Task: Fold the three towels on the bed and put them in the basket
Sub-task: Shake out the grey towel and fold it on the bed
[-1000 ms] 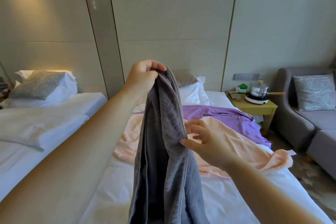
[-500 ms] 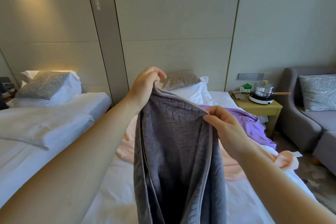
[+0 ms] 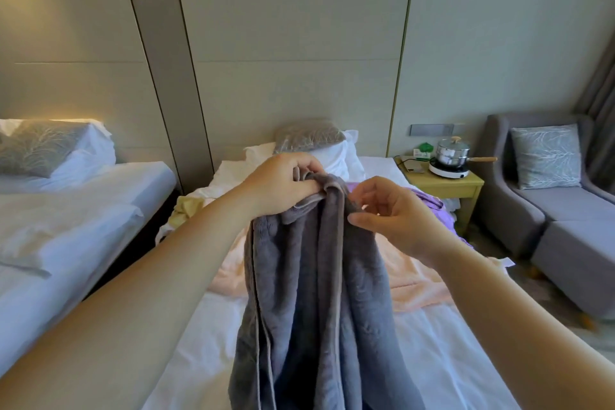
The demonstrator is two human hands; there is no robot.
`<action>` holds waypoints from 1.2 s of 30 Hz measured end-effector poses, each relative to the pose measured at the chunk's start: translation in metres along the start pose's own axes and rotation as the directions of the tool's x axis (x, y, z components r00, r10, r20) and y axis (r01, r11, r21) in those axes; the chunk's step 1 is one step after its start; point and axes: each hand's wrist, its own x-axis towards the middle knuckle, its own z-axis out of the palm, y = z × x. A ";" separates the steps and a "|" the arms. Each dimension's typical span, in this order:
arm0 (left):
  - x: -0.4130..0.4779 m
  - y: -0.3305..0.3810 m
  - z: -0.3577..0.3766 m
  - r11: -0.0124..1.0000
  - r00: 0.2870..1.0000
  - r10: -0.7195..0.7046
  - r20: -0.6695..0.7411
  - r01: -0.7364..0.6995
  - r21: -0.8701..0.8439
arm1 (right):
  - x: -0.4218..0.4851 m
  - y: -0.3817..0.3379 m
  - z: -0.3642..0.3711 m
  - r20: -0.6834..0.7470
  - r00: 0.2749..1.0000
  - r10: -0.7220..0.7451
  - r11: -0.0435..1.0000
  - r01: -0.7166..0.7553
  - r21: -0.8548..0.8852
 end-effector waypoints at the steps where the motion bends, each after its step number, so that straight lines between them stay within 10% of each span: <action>1: 0.001 -0.001 0.001 1.000 0.998 -0.012 -0.055 0.011 -0.017 | -0.005 0.006 0.001 0.008 1.000 0.021 0.998 -0.021 -0.061; 6: 0.010 0.001 0.007 0.993 0.957 -0.087 -0.275 0.062 -0.100 | -0.027 0.029 0.017 -0.152 0.982 -0.112 0.837 0.011 -0.547; 19: 0.019 0.010 -0.002 0.957 0.861 -0.216 -0.461 0.093 -0.276 | -0.016 0.039 0.071 -0.152 0.981 -0.120 0.758 -0.008 -0.652; 27: 0.001 -0.036 -0.038 0.943 0.750 -0.330 -0.573 0.290 -0.163 | -0.008 0.033 0.030 -0.216 0.975 0.057 0.992 -0.080 -0.101; 31: -0.007 -0.039 -0.036 0.889 0.818 -0.362 -0.446 0.447 0.097 | 0.008 0.011 0.009 -0.106 0.993 0.044 0.995 -0.053 -0.087; 36: -0.017 -0.005 0.006 0.978 0.975 -0.014 0.221 0.060 -0.202 | 0.017 -0.010 0.008 0.166 0.985 -0.055 0.972 0.091 -0.218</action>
